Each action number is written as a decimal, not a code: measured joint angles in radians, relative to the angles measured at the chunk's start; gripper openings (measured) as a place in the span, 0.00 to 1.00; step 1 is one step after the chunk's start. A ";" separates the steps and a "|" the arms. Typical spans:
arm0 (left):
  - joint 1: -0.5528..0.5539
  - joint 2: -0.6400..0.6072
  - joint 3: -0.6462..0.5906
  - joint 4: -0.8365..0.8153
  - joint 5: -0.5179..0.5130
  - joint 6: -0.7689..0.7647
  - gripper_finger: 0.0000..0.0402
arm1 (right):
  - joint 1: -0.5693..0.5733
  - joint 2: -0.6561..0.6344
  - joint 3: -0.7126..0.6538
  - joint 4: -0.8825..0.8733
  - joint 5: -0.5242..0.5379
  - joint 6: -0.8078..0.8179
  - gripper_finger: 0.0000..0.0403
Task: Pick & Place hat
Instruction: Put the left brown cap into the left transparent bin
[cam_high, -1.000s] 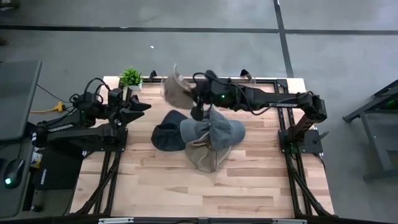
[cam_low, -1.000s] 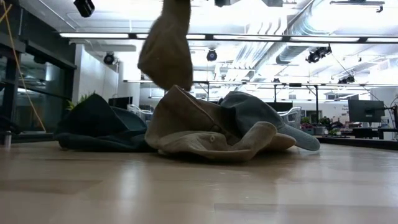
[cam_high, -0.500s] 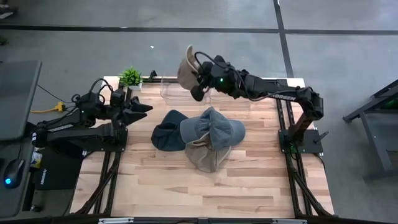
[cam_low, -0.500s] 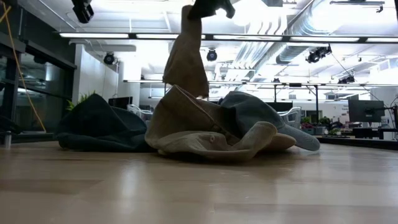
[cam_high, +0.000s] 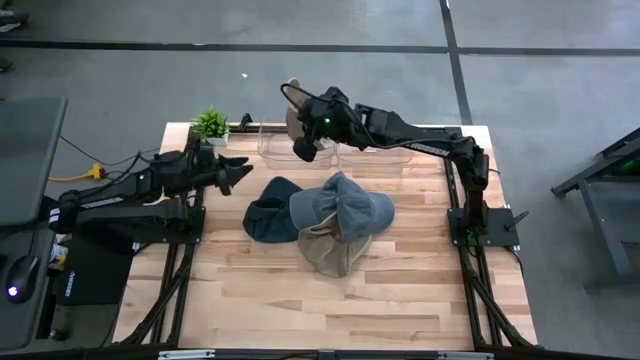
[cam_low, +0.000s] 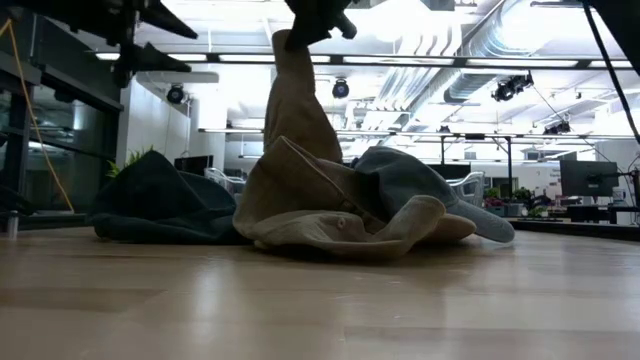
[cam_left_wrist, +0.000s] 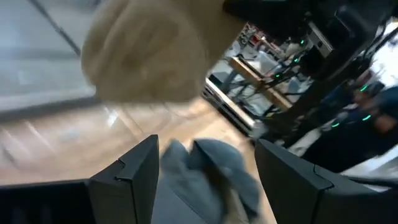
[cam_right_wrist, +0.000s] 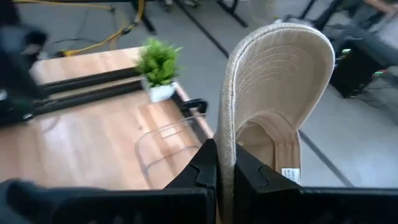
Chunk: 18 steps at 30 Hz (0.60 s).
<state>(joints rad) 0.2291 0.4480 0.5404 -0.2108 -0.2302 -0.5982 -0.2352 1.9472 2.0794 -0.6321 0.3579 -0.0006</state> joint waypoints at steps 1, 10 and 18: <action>0.000 0.016 0.000 0.021 -0.011 0.057 0.56 | 0.000 0.000 0.000 -0.002 -0.015 0.000 0.01; 0.001 0.191 0.043 0.155 -0.147 0.329 0.56 | 0.000 0.000 0.001 -0.023 -0.026 -0.008 0.01; 0.052 0.367 0.238 0.120 -0.157 0.390 0.56 | 0.000 0.000 0.001 -0.035 -0.013 -0.067 0.01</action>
<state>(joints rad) 0.2814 0.8151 0.7780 -0.0909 -0.3871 -0.2084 -0.2352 1.9469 2.0800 -0.6668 0.3447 -0.0674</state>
